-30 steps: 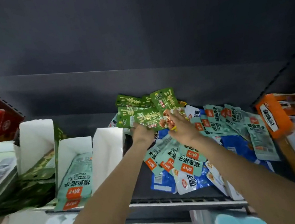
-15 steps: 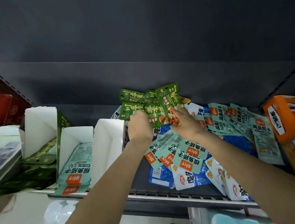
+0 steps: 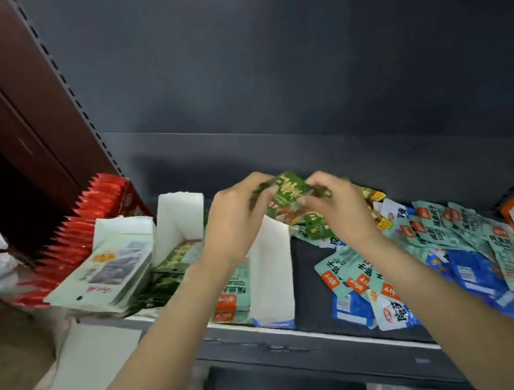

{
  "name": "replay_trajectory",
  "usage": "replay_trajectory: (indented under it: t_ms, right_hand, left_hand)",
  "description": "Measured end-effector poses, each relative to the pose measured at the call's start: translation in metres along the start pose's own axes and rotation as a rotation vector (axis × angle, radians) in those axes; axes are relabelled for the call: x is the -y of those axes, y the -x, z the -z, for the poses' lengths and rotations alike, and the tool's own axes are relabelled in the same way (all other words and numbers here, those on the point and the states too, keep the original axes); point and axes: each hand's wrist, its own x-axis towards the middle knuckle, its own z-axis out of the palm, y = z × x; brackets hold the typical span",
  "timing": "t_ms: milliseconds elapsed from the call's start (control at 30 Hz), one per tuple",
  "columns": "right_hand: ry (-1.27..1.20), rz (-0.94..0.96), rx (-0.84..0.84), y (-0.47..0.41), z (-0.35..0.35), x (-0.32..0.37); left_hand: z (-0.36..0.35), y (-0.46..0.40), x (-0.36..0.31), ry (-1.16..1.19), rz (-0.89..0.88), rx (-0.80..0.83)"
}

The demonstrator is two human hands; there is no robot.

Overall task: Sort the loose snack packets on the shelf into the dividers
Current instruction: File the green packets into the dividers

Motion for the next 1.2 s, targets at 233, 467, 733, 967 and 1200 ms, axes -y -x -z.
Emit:
replay_trajectory:
  t_ms: [233,467,733,967,1200]
  right_hand:
    - [-0.075,0.122,-0.027,0.001,-0.076,0.096]
    - [-0.166,0.006,0.034,0.019,-0.141,0.138]
    - [-0.044,-0.13,0.096,0.027,-0.168,0.125]
    - [0.002,-0.211,0.363,0.032,-0.158,0.11]
    - [-0.058,-0.215,0.219,0.032,-0.121,0.081]
  left_hand:
    - [0.108,0.026,0.06,-0.047,-0.095,-0.066]
    - [0.159,0.049,0.105,-0.124,-0.136,-0.017]
    - [0.149,0.056,0.126,-0.179,-0.127,0.23]
    - [0.111,0.046,0.123,-0.545,0.031,0.702]
    - [0.083,0.033,0.098,-0.408,0.128,0.659]
